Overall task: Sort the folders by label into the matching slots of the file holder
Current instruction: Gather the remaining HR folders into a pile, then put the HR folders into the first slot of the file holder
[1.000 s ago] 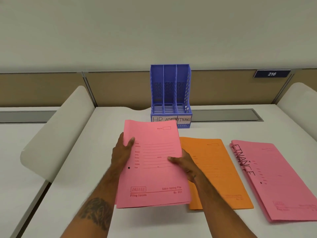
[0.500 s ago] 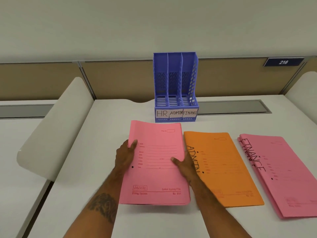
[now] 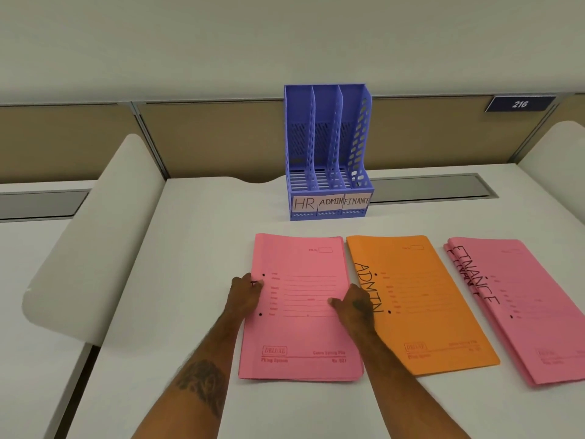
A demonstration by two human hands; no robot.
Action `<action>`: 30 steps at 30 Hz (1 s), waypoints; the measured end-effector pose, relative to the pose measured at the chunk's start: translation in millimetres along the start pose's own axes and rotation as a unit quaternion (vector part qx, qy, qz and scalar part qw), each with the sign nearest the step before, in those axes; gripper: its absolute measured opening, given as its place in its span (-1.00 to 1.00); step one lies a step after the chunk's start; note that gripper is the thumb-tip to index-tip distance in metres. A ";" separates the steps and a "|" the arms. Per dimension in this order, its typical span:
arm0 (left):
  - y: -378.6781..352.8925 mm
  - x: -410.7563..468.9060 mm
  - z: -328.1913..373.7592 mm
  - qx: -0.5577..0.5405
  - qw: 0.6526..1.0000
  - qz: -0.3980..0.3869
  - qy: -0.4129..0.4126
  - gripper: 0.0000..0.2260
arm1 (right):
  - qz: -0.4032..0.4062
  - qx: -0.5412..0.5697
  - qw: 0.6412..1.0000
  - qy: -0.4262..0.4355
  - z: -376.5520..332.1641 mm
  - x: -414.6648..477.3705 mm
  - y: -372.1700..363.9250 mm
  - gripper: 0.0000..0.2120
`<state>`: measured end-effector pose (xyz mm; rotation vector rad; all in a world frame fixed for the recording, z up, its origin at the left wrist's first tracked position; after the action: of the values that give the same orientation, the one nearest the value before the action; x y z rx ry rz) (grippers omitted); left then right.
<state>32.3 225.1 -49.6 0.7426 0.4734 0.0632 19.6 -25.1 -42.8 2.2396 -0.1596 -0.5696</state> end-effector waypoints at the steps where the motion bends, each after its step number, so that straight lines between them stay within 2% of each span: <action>1: 0.9 0.1 0.3 -0.003 1.000 -0.005 0.005 -0.67 | -0.001 -0.015 1.000 0.001 0.4 -0.5 -0.2 -0.53; 3: 2.7 0.2 0.3 -0.004 1.000 -0.004 0.021 -0.65 | 0.001 -0.029 1.000 0.011 0.0 -1.8 0.3 -0.53; 8: 4.6 -13.9 2.9 0.011 0.997 0.062 0.053 -0.46 | -0.011 -0.048 0.997 0.053 -0.9 -6.8 -4.1 -0.42; 14: -7.0 -28.8 -3.3 0.102 0.993 0.034 0.056 -0.48 | -0.029 -0.082 0.995 0.045 2.4 -12.7 -11.1 -0.40; 21: -15.9 -40.5 5.8 0.079 0.995 0.039 0.040 -0.38 | -0.026 -0.015 0.999 0.027 5.0 -10.8 -11.8 -0.40; 25: -17.8 -50.6 13.1 0.004 0.998 0.063 -0.002 -0.34 | -0.008 0.059 0.998 -0.002 3.4 -10.4 -3.2 -0.44; 30: -14.7 -66.5 31.0 -0.122 0.991 0.022 -0.059 -0.41 | -0.020 0.084 0.996 -0.035 -1.8 -12.9 11.3 -0.48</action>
<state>-15.2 179.9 -13.6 0.5134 0.3295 0.1156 9.7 -27.7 -28.9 2.3910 -0.2049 -0.6803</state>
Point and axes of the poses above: each hand's wrist, its own x-axis towards the middle knuckle, its own y-axis out of the back of the hand, z = x × y, the point moved 1 cm from there along x, towards the middle knuckle, and after that the axes turned 5 degrees about x, right-handed, at the moved point
